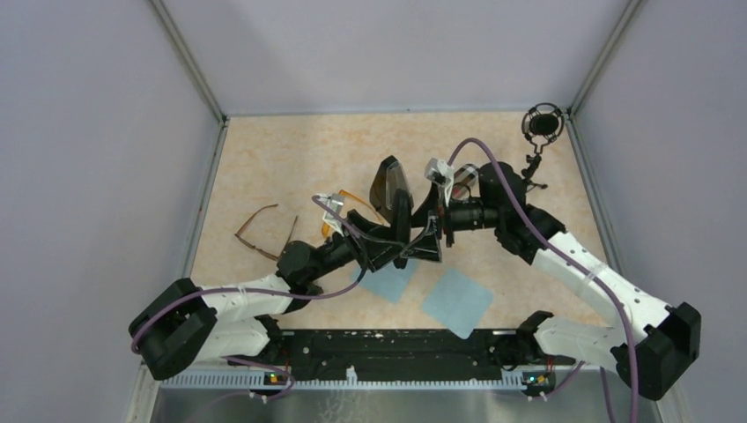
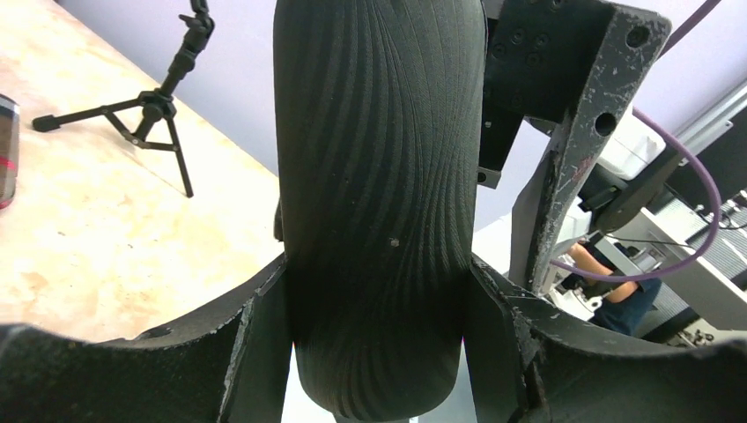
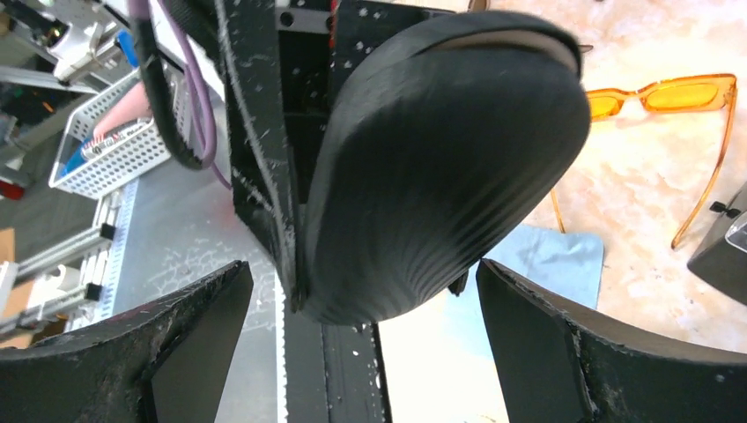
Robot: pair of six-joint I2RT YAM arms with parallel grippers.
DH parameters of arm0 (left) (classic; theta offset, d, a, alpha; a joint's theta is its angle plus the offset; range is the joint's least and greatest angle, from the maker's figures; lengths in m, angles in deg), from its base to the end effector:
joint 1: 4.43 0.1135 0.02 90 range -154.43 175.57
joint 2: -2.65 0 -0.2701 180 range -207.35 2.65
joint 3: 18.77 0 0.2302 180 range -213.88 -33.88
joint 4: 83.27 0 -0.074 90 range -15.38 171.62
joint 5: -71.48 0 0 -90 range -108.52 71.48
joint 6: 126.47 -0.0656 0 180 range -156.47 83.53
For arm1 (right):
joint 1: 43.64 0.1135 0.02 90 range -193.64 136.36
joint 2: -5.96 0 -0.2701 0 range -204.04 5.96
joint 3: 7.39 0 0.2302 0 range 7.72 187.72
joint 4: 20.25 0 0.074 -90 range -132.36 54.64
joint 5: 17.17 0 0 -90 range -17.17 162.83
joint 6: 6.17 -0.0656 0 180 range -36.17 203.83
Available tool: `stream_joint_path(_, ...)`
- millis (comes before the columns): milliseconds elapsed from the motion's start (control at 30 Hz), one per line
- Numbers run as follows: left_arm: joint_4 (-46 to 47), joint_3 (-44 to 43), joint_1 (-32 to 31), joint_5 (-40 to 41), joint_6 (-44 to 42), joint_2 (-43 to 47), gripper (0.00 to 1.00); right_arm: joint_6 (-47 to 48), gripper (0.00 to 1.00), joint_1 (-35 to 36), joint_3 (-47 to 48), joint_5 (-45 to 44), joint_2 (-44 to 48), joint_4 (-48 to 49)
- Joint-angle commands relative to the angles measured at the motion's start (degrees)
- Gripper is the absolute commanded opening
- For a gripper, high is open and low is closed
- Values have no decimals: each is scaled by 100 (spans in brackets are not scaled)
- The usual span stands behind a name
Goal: Organize the sunglasses
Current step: Open the sunglasses case.
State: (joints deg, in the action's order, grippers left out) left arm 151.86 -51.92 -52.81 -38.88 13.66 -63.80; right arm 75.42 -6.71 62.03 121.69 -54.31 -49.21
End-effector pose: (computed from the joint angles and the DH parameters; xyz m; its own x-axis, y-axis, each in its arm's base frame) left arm 0.1359 -0.1873 0.2851 -0.5442 -0.4708 -0.6944 0.7764 0.0310 -0.6295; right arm 0.1490 0.1738 0.3449 -0.4086 -0.1868 -0.8934 -0.9117 0.1289 0.3901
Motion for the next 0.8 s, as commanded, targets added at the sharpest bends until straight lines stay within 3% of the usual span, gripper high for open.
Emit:
stream_joint_path(0, 500, 38, -72, 301, -223, -96, 0, -845, 99, -92, -63, 189, -229, 1178)
stream_joint_path(167, 659, 67, -107, 312, -206, -224, 0, -1366, 97, -209, -135, 621, -310, 1970)
stream_joint_path(367, 946, 182, -102, 364, -80, -272, 0, -1122, 87, -426, -52, 782, -260, 1900)
stream_joint_path(633, 957, 137, -104, 272, 4, -280, 0, -1043, 59, -424, -371, 1135, -196, 2264)
stream_joint_path(767, 731, 6, -103, 94, 3, -302, 3, -984, 27, -424, -426, 1520, -234, 2468)
